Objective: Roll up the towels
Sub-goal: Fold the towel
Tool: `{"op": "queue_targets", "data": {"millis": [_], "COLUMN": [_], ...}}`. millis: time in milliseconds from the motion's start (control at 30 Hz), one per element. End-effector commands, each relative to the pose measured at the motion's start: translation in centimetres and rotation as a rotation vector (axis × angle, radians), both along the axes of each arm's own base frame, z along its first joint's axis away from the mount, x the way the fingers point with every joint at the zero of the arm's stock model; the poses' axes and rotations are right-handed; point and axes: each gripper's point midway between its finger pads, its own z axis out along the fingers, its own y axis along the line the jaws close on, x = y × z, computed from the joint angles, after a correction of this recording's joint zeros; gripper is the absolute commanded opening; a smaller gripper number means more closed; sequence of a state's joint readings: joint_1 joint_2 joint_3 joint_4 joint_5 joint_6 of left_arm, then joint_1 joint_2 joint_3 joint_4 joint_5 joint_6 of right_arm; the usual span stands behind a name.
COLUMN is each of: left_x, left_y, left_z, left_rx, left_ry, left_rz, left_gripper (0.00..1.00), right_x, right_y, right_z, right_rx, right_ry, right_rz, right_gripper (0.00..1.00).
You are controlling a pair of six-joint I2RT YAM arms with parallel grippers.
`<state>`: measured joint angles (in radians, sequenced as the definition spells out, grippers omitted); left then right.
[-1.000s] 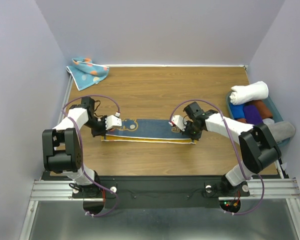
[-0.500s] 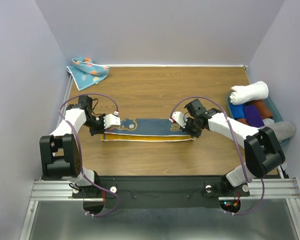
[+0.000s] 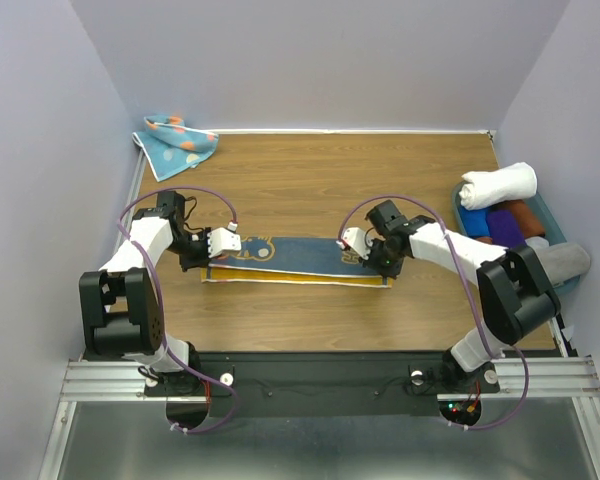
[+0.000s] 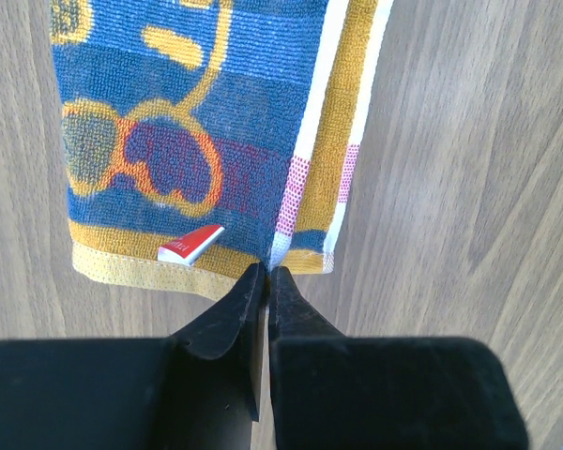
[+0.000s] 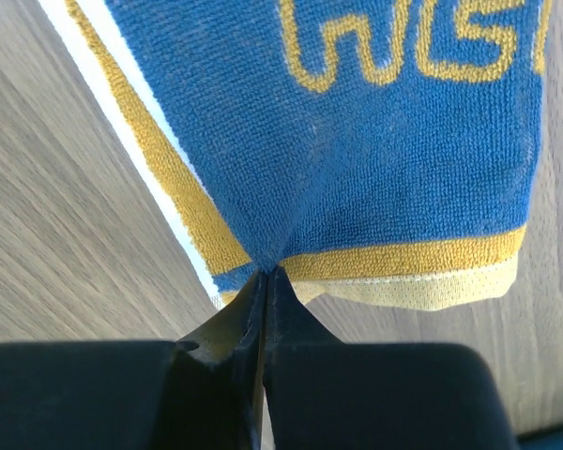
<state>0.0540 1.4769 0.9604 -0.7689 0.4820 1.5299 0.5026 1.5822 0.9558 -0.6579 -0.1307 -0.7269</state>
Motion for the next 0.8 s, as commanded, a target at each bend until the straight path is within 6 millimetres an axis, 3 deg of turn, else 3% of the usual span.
{"op": "queue_targets", "data": {"millis": [0,300,433,633,767], "left_x": [0.1,-0.1,-0.5,-1.8,-2.4], "left_y": [-0.2,0.1,0.4,0.5,0.4], "left_z": [0.9,1.8,2.4,2.0,0.3], "left_rx": [-0.015,-0.010,-0.009,-0.001,-0.007], "left_ry": [-0.020,-0.043,-0.050,-0.042,0.000], "left_rz": [-0.019,-0.018,-0.015,-0.027,-0.013], "left_gripper": [0.00,0.00,0.00,0.00,0.00], "right_x": [1.0,1.5,0.9,-0.2,-0.9], "right_y": [0.4,0.8,0.4,0.2,0.2], "right_z": [1.1,4.4,4.8,4.2,2.4], "right_rx": [0.014,0.064,0.065,0.066,0.049], "right_ry": [-0.023,-0.097,-0.092,-0.057,0.005], "right_rz": [-0.005,-0.008,-0.005,-0.001,0.018], "right_gripper": [0.01,0.01,0.01,0.01,0.01]}}
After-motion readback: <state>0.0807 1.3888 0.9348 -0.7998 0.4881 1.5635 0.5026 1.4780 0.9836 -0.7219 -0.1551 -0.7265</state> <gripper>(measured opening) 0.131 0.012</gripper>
